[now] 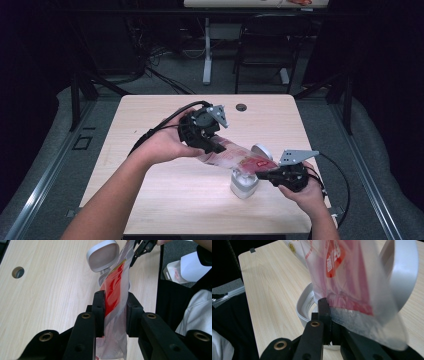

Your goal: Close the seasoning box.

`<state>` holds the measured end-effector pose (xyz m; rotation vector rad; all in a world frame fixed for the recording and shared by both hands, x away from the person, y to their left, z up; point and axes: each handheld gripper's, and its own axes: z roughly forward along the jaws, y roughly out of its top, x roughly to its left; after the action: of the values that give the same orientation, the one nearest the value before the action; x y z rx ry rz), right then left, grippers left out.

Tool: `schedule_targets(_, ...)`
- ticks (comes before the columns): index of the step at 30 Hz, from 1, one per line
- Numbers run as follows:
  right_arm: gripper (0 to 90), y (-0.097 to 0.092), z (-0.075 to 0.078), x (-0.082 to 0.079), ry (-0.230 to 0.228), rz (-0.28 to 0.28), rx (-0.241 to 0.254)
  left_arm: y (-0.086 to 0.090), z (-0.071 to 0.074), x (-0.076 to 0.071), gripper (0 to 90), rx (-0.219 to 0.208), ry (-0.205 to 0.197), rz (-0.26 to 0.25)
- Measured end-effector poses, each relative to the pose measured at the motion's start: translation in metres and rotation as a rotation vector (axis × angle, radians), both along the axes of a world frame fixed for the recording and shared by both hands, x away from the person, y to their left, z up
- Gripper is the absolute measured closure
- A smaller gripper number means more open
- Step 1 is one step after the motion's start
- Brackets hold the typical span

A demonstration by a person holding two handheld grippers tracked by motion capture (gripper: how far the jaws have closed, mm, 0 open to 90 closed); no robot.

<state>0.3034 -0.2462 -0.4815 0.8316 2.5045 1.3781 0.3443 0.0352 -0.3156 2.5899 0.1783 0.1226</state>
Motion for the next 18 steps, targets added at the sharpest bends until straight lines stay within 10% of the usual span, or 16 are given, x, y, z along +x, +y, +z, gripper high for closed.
schedule_targets(18,90.0,0.0053,0.0001,0.0010,0.002,0.020,-0.003,0.0058,-0.0003,-0.0007,73.9,-0.006,0.000,0.012)
